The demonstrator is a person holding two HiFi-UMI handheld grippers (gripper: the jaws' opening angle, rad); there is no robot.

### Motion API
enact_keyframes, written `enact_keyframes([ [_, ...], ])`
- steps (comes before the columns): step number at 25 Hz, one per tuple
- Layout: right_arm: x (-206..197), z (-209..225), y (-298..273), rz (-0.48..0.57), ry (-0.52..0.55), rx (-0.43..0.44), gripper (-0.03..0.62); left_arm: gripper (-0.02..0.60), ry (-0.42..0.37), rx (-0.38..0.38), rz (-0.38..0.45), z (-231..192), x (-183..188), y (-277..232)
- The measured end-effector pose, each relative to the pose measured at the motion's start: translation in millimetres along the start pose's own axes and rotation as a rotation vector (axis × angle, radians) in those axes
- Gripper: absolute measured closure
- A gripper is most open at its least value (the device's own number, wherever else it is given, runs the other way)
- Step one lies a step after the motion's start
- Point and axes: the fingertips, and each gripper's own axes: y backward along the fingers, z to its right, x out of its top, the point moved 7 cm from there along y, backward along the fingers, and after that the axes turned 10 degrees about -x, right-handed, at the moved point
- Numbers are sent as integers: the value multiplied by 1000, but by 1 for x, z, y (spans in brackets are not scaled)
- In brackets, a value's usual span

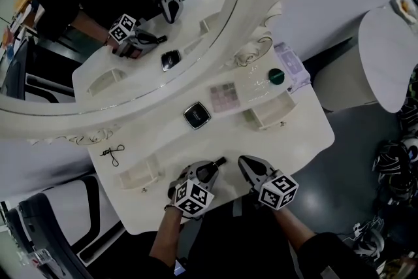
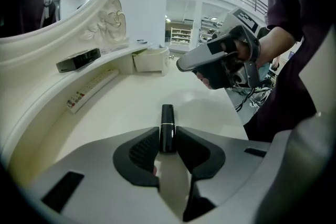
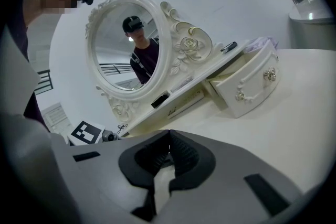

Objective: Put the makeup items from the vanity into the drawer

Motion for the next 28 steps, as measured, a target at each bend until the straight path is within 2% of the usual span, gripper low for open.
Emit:
enact_keyframes([
  [9,7,5,2,16,1,-3,571,482,44,11,36,-1,6,1],
  [15,22,0,14,48,24,-3,571,482,93,36,150,4,30,17],
  [22,36,-11,41,98,62,-10,571,483,108,75,283,21,69,48],
  [28,42,-14,56,126,81,-15,571,483,127,85,350,32,83,56],
])
